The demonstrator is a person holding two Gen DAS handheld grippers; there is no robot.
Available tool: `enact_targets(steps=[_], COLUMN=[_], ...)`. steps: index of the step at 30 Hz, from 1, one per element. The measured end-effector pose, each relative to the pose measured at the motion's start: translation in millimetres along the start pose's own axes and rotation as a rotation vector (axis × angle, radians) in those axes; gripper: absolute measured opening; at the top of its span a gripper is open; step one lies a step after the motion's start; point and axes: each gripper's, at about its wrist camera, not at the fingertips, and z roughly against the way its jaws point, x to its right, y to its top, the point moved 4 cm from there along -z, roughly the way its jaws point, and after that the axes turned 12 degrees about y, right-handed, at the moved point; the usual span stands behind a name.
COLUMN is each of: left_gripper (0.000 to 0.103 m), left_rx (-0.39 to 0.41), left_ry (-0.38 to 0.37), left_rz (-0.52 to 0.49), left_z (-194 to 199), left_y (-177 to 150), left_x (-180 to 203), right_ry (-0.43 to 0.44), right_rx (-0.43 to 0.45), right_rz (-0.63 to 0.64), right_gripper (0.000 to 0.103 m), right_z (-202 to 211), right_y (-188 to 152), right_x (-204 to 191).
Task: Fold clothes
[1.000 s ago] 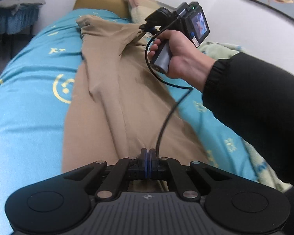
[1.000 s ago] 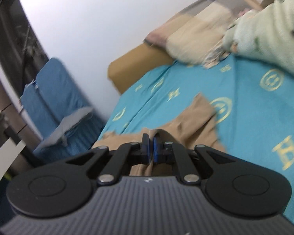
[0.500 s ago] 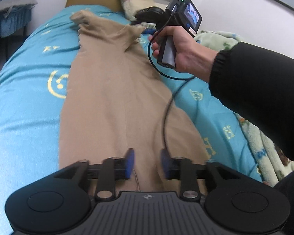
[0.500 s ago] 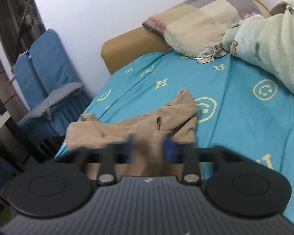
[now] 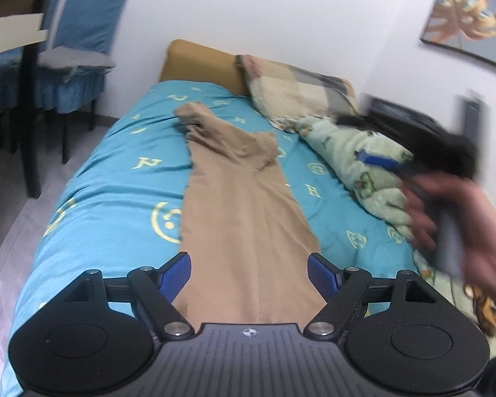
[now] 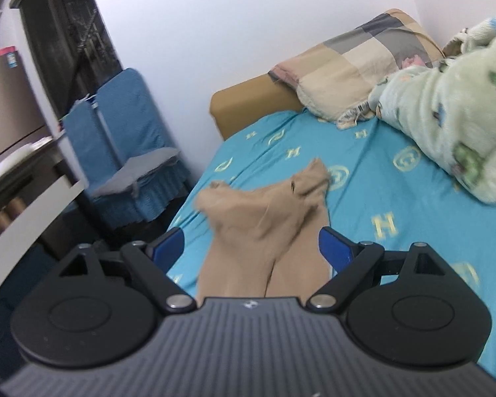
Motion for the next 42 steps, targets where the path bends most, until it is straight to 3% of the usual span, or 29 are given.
enact_targets(steps=[4,7,8,9,11,14,16,19,22,29,33,36,38,40,42], left_gripper=[0.080,0.080,0.080,0.080,0.079,0.079,0.079,0.079,0.078,0.048,0.043,0.035,0.025,0.020,0.013], left_rx=[-0.078,-0.156,-0.186,-0.219,-0.279,-0.334,-0.366,-0.434,-0.445,-0.480,-0.488,-0.491,-0.492,-0.490,-0.484], left_ry=[0.018,0.047,0.062,0.079,0.117,0.141,0.141,0.133,0.134,0.172,0.198,0.203,0.202,0.191,0.172], left_rz=[0.085,0.159,0.186,0.214,0.269,0.318,0.334,0.331,0.306,0.255,0.231,0.247,0.269,0.294,0.315], left_z=[1,-4,-8,-12,-22,-34,-42,-52,-49,-45,-48,-46,-45,-44,-42], left_y=[-4,-10,-12,-15,-21,-29,-33,-43,-48,-57,-57,-58,-59,-60,-60], left_x=[-10,-22,-28,-33,-43,-53,-55,-53,-49,-42,-36,-37,-39,-42,-43], right_ry=[-0.008,0.021,0.038,0.042,0.033,0.022,0.020,-0.009,-0.055,-0.033,0.013,0.032,0.044,0.002,-0.043], right_rx=[-0.078,-0.178,-0.197,-0.212,-0.230,-0.267,-0.298,-0.324,-0.349,-0.391,-0.393,-0.405,-0.413,-0.402,-0.358], right_rz=[-0.009,-0.146,-0.219,-0.278,-0.363,-0.483,-0.549,-0.575,-0.580,-0.584,-0.612,-0.597,-0.586,-0.568,-0.555], right_gripper=[0.089,0.087,0.086,0.078,0.077,0.077,0.070,0.068,0.068,0.068,0.067,0.067,0.067,0.057,0.058], right_z=[59,86,94,100,111,116,113,105,97,90,86,85,84,85,92], right_y=[-30,-58,-68,-79,-100,-130,-144,-152,-161,-175,-180,-178,-178,-177,-174], right_x=[-16,-8,-2,4,16,32,39,46,51,48,47,42,39,40,43])
